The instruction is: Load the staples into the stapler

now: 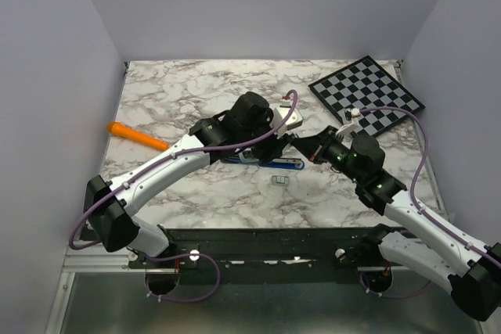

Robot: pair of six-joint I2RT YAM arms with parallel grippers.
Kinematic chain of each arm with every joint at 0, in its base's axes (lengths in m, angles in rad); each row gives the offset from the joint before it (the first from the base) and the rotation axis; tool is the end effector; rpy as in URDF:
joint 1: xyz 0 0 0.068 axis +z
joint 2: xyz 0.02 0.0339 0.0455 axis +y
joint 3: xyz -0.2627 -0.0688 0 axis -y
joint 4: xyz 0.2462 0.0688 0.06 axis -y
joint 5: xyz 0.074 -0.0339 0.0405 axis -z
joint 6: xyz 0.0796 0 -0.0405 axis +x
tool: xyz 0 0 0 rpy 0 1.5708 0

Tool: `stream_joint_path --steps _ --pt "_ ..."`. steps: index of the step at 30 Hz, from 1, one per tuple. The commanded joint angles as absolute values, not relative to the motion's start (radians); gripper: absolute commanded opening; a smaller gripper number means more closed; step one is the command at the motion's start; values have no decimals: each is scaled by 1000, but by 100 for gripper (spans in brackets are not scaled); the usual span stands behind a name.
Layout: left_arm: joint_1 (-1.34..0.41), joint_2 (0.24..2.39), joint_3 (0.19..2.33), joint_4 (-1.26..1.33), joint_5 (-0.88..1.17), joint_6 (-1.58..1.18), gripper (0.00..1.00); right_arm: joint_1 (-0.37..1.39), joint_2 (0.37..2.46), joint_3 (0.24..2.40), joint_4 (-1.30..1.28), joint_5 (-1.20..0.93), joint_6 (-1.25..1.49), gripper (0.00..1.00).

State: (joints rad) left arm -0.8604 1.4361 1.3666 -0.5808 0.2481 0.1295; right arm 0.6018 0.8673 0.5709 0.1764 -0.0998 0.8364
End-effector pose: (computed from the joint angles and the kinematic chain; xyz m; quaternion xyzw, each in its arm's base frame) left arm 0.2166 -0.2817 0.3251 0.4707 0.7563 -0.2610 0.3720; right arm 0.2058 0.1510 0.2810 0.0546 0.7460 0.4645 0.4740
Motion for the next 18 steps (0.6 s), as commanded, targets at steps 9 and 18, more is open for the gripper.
stream_joint_path --steps 9,18 --pt "-861 1462 1391 -635 285 176 9 604 847 529 199 -153 844 1" --pt "-861 1470 1339 -767 221 264 0 603 825 512 128 -170 827 30"
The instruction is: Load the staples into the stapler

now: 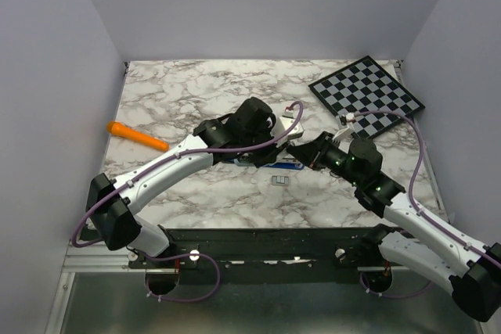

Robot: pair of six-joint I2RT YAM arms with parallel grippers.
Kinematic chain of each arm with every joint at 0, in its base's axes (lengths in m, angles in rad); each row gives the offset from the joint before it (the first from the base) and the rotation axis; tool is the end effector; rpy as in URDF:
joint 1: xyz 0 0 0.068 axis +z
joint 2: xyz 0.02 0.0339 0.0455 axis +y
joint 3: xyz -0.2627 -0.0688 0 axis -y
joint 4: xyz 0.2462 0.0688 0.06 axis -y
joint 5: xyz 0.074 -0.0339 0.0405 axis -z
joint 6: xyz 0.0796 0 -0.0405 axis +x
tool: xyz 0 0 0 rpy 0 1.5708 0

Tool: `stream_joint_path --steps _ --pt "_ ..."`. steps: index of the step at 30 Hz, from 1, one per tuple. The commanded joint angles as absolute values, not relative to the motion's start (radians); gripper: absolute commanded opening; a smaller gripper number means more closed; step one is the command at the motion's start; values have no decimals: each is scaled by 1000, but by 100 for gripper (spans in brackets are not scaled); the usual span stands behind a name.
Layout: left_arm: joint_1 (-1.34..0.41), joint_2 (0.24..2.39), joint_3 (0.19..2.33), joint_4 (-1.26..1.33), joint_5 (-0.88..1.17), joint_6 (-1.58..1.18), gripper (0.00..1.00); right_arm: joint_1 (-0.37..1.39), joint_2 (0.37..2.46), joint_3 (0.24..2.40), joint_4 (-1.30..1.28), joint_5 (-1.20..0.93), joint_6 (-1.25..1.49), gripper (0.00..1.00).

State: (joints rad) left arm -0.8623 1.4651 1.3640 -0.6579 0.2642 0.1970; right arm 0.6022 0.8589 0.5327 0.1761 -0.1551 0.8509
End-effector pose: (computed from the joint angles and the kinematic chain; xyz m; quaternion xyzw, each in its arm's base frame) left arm 0.2137 -0.2814 0.3058 0.5050 0.7597 -0.2422 0.3304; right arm 0.2005 0.1527 0.2675 0.0436 0.7563 0.4758 0.4469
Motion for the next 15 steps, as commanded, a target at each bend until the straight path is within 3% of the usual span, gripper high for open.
stream_joint_path --steps 1,7,10,15 --pt "-859 1471 1327 -781 212 273 0 603 809 512 103 -152 810 37" --pt "-848 1496 1275 -850 152 370 0 603 651 469 -121 69 773 62" --pt "-848 1531 1270 -882 149 423 0 603 568 433 -201 139 773 67" --pt "-850 1620 1278 -923 120 488 0 603 477 388 -284 195 788 68"
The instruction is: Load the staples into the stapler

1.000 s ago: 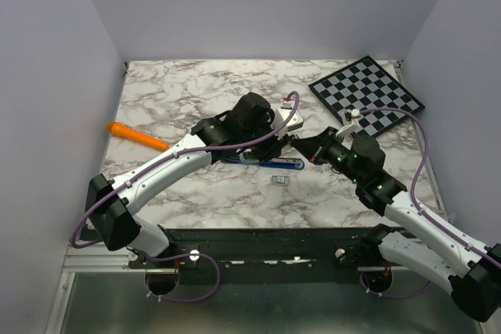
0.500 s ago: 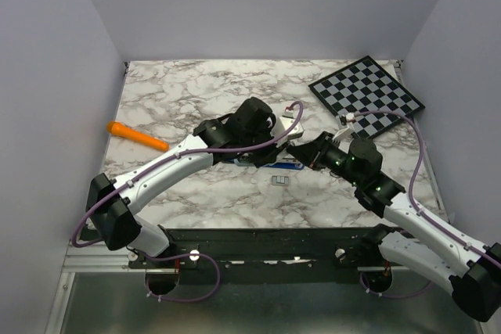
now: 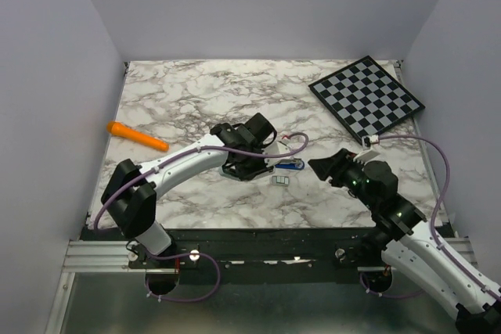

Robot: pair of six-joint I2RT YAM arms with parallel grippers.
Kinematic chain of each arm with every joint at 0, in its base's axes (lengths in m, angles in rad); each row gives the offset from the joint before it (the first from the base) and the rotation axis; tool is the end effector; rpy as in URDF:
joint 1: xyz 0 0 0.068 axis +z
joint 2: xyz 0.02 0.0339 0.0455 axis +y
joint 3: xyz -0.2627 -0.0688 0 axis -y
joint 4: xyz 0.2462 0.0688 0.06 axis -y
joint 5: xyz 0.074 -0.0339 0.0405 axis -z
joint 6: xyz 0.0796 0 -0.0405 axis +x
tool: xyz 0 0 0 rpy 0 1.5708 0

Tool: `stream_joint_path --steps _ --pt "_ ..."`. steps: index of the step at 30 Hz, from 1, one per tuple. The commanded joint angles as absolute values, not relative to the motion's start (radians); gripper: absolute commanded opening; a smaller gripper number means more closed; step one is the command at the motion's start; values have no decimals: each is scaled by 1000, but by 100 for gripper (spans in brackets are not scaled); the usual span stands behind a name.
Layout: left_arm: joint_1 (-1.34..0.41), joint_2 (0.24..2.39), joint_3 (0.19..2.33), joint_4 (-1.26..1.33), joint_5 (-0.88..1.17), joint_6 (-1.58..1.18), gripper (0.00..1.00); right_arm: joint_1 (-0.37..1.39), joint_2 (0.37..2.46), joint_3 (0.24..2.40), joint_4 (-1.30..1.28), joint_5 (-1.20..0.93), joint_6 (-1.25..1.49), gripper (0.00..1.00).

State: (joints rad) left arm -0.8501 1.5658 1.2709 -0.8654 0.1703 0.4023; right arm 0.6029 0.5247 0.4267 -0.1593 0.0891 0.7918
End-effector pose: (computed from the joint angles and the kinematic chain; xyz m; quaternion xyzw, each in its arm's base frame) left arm 0.2093 -0.2588 0.2223 0.5857 0.7802 -0.1263 0.1795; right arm 0.1620 0.1029 0.2417 0.1017 0.7851 0.3647 0.4902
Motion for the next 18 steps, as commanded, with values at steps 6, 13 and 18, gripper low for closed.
stream_joint_path --steps 6,13,18 --pt "-850 1749 1305 -972 45 532 0 603 390 353 -336 224 798 68" --pt "-850 1845 1336 -1009 -21 572 0 603 324 334 -388 255 793 68" --pt "-856 1867 1327 -994 -26 598 6 603 308 325 -394 264 785 68"
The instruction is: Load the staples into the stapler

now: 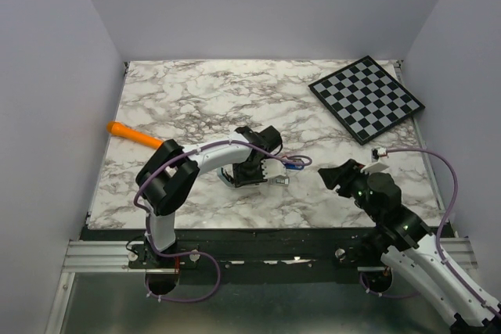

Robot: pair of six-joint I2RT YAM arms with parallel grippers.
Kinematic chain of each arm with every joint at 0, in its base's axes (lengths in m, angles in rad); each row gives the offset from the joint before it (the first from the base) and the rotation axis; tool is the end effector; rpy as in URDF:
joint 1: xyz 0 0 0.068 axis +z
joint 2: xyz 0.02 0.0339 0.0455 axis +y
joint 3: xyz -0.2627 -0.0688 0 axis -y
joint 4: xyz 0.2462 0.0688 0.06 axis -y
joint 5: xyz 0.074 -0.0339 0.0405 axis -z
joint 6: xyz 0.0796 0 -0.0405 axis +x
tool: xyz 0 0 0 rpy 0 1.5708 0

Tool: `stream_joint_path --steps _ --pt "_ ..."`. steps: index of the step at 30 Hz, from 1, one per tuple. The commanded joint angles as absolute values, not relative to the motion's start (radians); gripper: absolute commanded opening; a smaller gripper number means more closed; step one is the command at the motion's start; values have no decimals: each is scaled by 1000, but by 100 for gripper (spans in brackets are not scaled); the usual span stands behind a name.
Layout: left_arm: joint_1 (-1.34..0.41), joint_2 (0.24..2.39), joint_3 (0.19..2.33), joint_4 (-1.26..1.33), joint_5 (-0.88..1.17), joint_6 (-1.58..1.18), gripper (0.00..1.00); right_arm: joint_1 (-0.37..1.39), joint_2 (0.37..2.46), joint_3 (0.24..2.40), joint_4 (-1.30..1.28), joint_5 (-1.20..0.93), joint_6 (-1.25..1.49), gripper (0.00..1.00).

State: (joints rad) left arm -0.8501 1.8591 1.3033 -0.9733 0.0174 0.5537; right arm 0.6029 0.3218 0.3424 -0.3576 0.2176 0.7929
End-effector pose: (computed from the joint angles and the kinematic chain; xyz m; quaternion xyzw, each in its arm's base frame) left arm 0.2246 -0.2578 0.1330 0.6456 0.7633 -0.0117 0.0193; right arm 0.1406 0.0759 0.2115 0.1394 0.8012 0.3017 0.4975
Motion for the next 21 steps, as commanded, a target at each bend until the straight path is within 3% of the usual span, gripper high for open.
stream_joint_path --steps 1,15,19,21 --pt "-857 1867 1319 -988 -20 607 6 603 311 325 -394 267 784 68" --pt "-894 1865 1253 -877 -9 706 12 603 360 328 -364 271 746 69" --pt "-893 1852 1258 -865 -21 701 28 603 371 339 -360 276 723 69" --pt "-893 1835 1258 -861 -25 703 41 603 377 347 -357 276 698 69"
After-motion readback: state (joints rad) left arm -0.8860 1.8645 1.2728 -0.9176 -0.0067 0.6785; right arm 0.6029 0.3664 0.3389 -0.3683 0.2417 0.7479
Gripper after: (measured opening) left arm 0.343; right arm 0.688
